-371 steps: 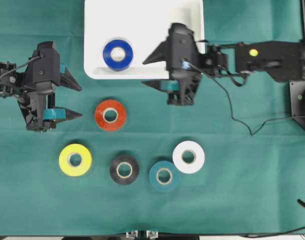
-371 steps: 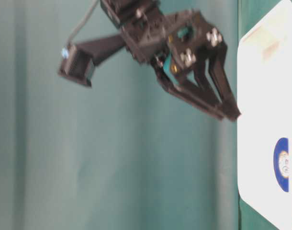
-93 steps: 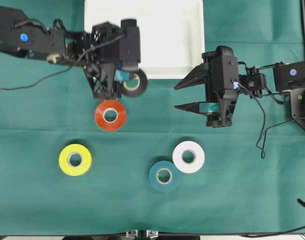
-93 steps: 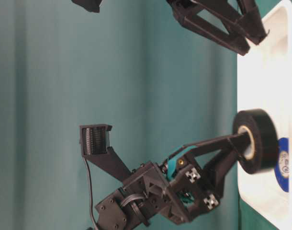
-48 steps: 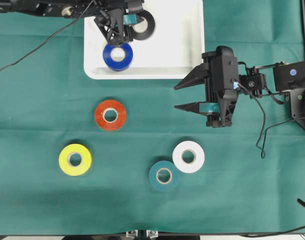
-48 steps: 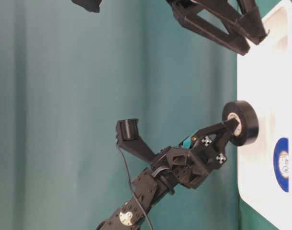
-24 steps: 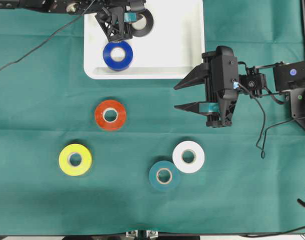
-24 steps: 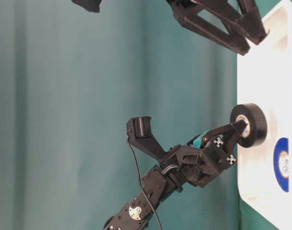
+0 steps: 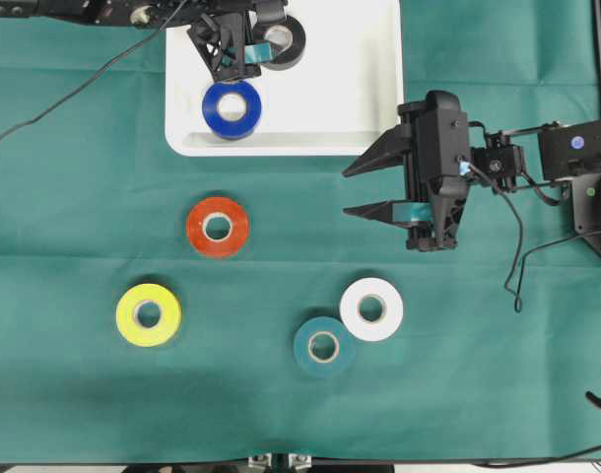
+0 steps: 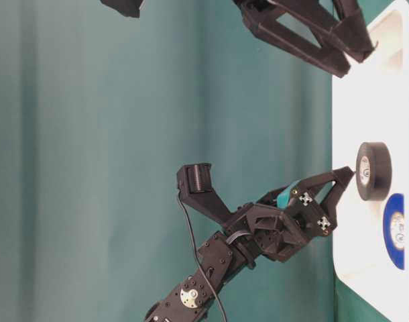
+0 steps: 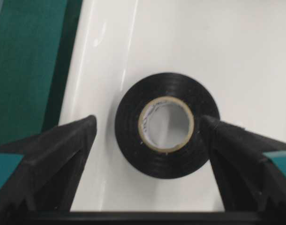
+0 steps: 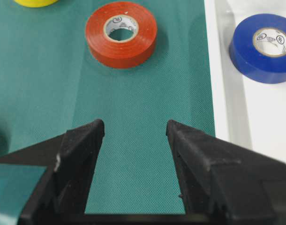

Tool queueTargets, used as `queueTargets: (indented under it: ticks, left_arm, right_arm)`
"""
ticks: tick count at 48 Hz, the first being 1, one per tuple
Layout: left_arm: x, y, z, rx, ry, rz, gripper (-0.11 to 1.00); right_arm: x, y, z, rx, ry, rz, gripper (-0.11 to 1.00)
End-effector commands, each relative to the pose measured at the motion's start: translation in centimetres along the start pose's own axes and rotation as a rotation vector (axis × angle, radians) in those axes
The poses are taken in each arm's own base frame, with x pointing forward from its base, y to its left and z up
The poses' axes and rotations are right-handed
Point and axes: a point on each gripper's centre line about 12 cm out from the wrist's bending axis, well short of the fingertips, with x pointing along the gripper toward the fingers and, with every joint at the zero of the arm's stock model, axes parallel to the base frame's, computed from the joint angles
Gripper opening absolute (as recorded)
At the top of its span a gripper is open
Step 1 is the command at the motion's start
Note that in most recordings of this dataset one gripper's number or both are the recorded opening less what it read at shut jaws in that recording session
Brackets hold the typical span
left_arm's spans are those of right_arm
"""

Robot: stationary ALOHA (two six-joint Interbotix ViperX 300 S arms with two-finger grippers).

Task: Put the tape alternately from left to right into the white case.
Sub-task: 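Carry the black roll into the white tray and release it, then withdraw the left gripper and hover it over the red roll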

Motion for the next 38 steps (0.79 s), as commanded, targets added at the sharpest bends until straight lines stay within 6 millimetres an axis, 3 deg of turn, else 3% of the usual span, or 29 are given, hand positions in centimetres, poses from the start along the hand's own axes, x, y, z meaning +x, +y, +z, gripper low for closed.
queueTargets:
  ticks: [1, 12, 18, 26, 38]
  left_arm:
    - [-1.3, 0.7, 1.7, -0.002, -0.055, 0.02, 0.68]
    - [-2.2, 0.3, 1.9, 0.004, -0.066, 0.017, 0.67]
    - [-3.7, -0.4, 2.2, 0.011, -0.088, 0.009, 0.67]
    - [-5.6, -2.1, 2.2, 0.033, -0.107, -0.015, 0.67]
    - [-8.0, -6.1, 0.9, 0.089, -0.11, -0.088, 0.67]
  right_arm:
    - [-0.1, 0.1, 0.5, -0.002, -0.018, 0.004, 0.66]
    - [-0.1, 0.2, 0.5, -0.003, -0.018, 0.006, 0.66]
    - [-0.1, 0.2, 0.5, -0.004, -0.017, 0.006, 0.66]
    - [0.0, 0.2, 0.6, -0.003, -0.022, 0.007, 0.66]
    - [0.0, 0.2, 0.7, -0.003, -0.025, 0.007, 0.66]
